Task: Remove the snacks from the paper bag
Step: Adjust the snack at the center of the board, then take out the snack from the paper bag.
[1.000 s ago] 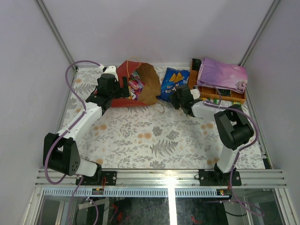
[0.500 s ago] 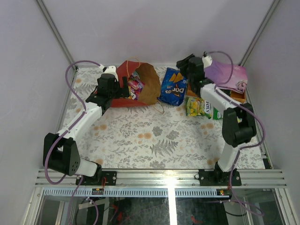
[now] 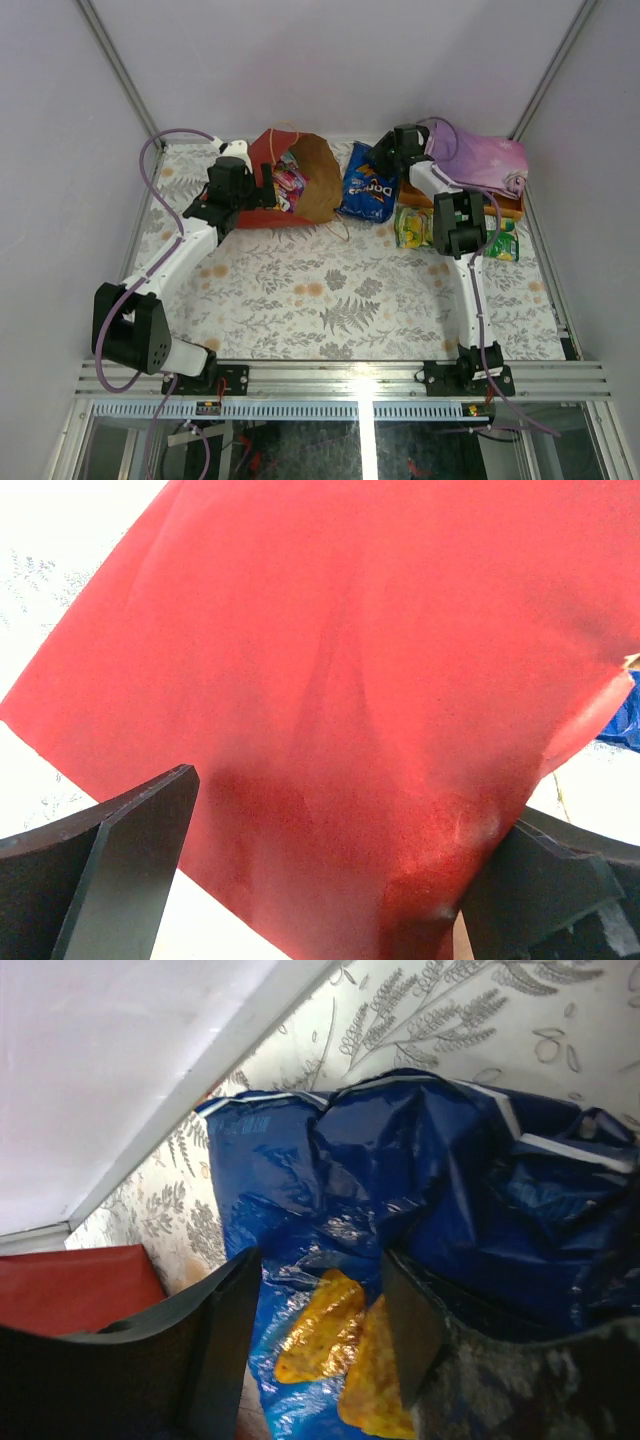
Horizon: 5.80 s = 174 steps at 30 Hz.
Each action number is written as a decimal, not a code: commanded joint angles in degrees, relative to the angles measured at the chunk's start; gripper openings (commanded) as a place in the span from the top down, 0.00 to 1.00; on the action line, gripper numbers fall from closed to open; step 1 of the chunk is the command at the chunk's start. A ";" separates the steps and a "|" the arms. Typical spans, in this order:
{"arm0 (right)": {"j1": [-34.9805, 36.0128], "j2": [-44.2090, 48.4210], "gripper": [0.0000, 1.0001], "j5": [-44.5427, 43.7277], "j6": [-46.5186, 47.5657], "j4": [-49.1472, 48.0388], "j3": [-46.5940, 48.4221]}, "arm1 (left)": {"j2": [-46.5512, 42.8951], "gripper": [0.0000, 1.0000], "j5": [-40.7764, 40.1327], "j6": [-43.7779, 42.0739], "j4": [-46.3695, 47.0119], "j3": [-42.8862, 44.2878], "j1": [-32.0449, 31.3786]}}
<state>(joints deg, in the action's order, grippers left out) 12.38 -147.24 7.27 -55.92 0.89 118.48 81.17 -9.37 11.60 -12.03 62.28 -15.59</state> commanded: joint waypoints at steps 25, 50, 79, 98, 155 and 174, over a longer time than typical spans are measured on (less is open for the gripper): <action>-0.61 31.58 0.20 13.03 6.26 -13.85 -29.78 | 0.63 0.00 -1.55 0.07 1.05 0.54 0.65; 0.61 9.12 0.16 8.55 19.22 18.59 -7.50 | -0.38 0.00 -1.60 -0.08 1.18 0.28 0.61; 9.61 35.97 0.13 16.20 7.92 -26.64 -42.24 | 1.19 0.00 -14.95 1.92 0.11 -0.25 4.03; 18.03 29.87 0.15 -9.70 19.58 -4.72 -30.91 | 3.22 0.00 -17.48 1.15 -1.90 5.47 0.36; 18.37 11.52 1.00 -2.88 -10.99 -29.91 -31.92 | 23.17 1.00 -15.69 -30.61 3.02 22.09 -8.00; 23.02 36.20 0.04 -13.24 -8.54 -40.46 -55.49 | 20.25 1.00 -13.14 -29.24 6.34 17.35 -2.51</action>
<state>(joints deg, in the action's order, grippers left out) 32.08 -111.72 -3.68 -62.43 -33.93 57.04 103.59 -23.16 -18.02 -8.95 81.80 -19.99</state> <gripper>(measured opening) 0.982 0.009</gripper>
